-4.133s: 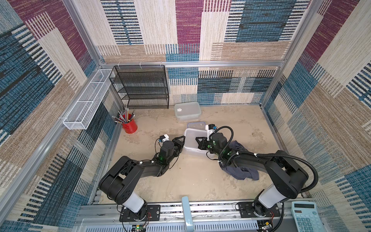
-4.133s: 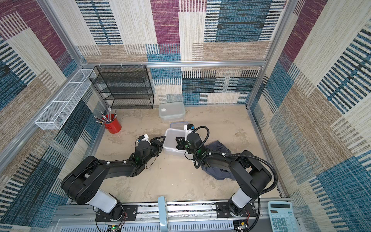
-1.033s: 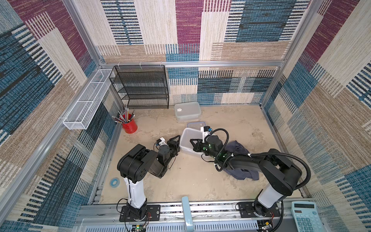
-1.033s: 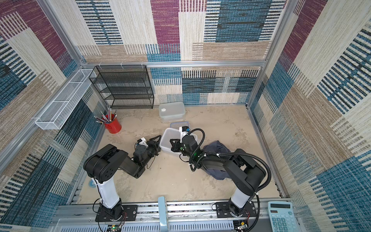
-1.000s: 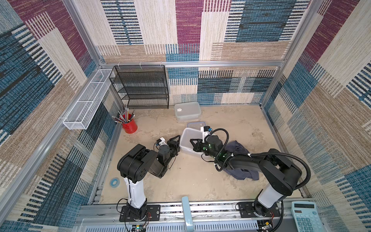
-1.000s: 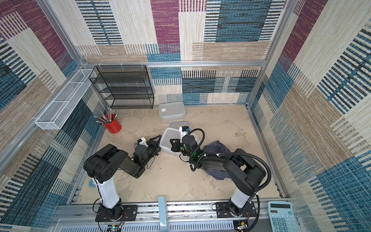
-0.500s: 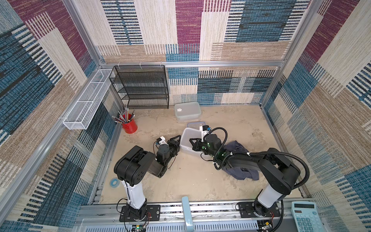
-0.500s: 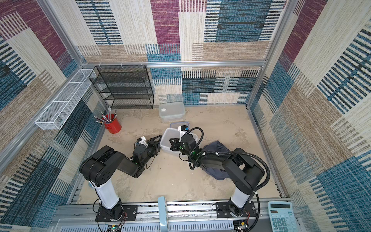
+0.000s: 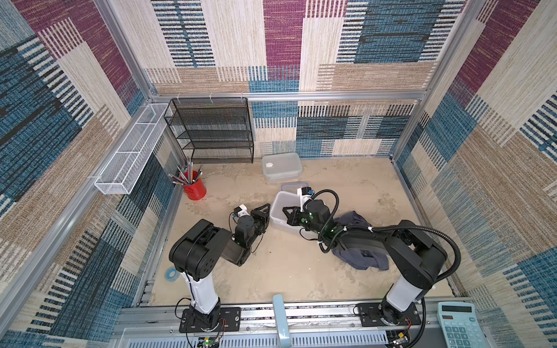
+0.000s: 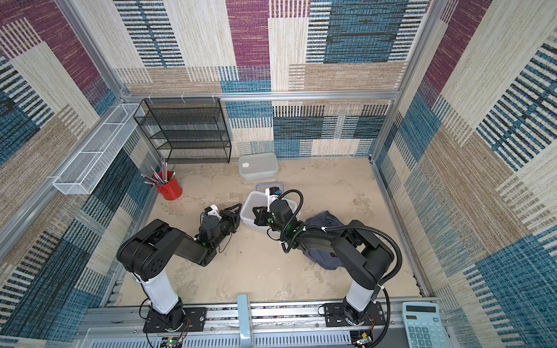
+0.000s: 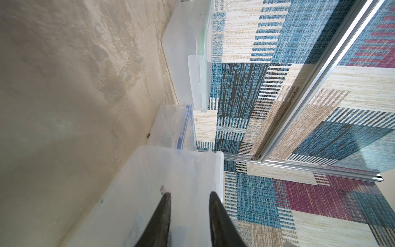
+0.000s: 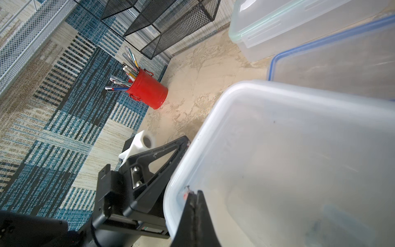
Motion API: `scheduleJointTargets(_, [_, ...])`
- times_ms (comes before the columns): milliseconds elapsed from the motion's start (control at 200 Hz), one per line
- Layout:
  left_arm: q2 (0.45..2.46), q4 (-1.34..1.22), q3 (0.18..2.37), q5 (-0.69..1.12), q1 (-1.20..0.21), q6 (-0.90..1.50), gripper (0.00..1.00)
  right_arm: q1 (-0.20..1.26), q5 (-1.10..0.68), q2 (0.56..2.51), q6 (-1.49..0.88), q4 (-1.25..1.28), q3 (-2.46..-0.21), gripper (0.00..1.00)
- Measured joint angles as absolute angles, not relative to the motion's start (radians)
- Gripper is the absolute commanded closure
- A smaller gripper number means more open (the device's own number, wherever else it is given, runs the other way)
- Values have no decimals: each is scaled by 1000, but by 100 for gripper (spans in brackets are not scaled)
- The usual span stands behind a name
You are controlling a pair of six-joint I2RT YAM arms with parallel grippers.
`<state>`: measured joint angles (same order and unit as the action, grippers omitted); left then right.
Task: Wipe the insides of the lunch boxes
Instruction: Open the fastener of the lunch box.
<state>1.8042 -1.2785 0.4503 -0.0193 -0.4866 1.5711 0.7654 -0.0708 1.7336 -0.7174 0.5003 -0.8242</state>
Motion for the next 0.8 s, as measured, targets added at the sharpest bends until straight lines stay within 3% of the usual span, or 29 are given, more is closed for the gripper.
scheduleJointTargets(80, [1788,-1251,450,-20,-487,1566,75,766,-76,1734,-717,501,-824,100])
scheduleJointTargets(245, [1747,-1185,453,-10,-487,1530,62,767,-82,1734,-717,501,-824,100])
scheduleJointTargets(336, [1735,-1156,463,15,-487,1511,60,766,-82,1736,-716,503,-825,100])
scheduleJointTargets(626, [1721,-1127,468,-11,-485,1504,75,766,-81,1736,-713,500,-827,100])
scheduleJointTargets(801, [1656,-1031,463,-23,-485,1459,77,767,-89,1737,-714,500,-827,100])
